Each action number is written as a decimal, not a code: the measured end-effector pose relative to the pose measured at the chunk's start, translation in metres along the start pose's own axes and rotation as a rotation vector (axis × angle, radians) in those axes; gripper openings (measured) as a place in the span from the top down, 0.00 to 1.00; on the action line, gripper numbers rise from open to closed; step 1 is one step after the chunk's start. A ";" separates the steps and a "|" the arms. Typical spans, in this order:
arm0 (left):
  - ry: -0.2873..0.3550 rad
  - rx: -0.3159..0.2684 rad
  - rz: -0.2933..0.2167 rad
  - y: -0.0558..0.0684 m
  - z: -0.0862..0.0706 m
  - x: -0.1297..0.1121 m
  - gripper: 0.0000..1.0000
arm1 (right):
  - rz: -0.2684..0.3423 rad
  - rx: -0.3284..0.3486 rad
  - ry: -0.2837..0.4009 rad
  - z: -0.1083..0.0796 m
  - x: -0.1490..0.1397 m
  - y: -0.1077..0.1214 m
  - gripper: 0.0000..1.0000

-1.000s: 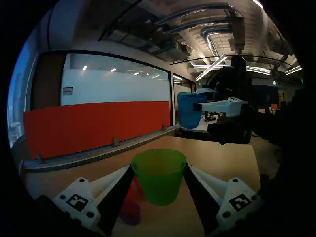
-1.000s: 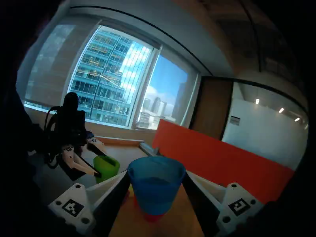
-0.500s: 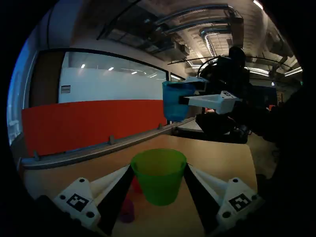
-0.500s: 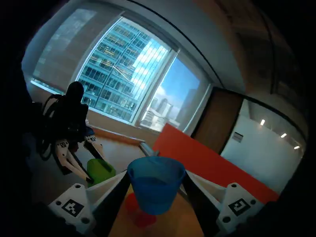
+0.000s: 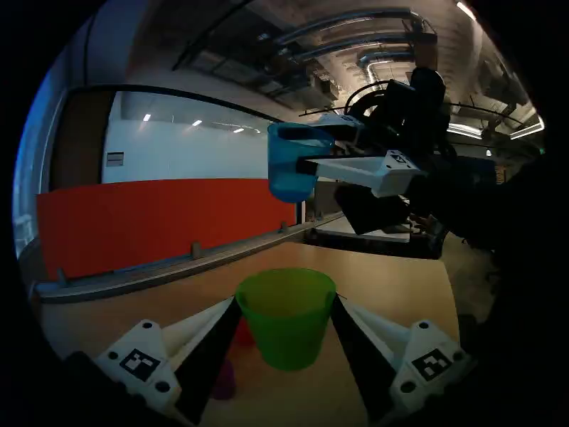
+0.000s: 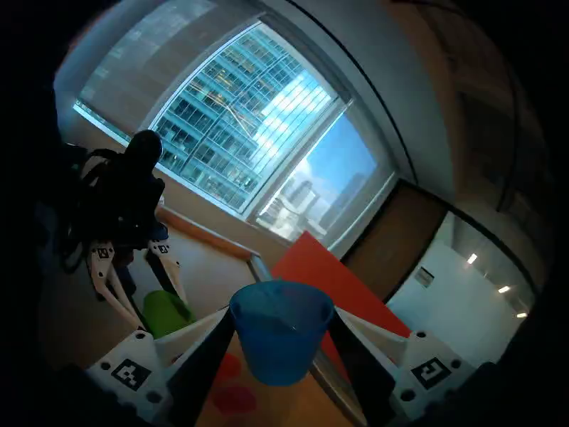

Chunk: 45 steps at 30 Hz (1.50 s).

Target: Pour water

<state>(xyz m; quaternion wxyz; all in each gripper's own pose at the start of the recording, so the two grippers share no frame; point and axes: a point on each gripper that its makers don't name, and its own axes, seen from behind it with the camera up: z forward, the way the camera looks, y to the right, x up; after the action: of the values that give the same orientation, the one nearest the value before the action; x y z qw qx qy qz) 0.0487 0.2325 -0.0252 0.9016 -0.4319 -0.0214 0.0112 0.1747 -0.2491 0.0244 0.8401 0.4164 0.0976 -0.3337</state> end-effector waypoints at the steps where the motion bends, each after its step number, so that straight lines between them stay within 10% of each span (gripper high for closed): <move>1: 0.000 -0.001 0.000 0.000 0.000 0.000 0.13 | -0.007 0.001 0.001 0.001 0.001 0.000 0.09; 45: -0.002 -0.038 0.022 0.010 0.003 0.002 0.13 | -0.403 -0.054 -0.006 0.037 0.022 0.031 0.09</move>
<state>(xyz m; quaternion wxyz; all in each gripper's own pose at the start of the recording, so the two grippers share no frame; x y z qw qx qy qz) 0.0508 0.2415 -0.0315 0.8930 -0.4491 -0.0178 0.0212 0.2070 -0.2749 0.0583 0.7676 0.3646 0.1854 -0.4934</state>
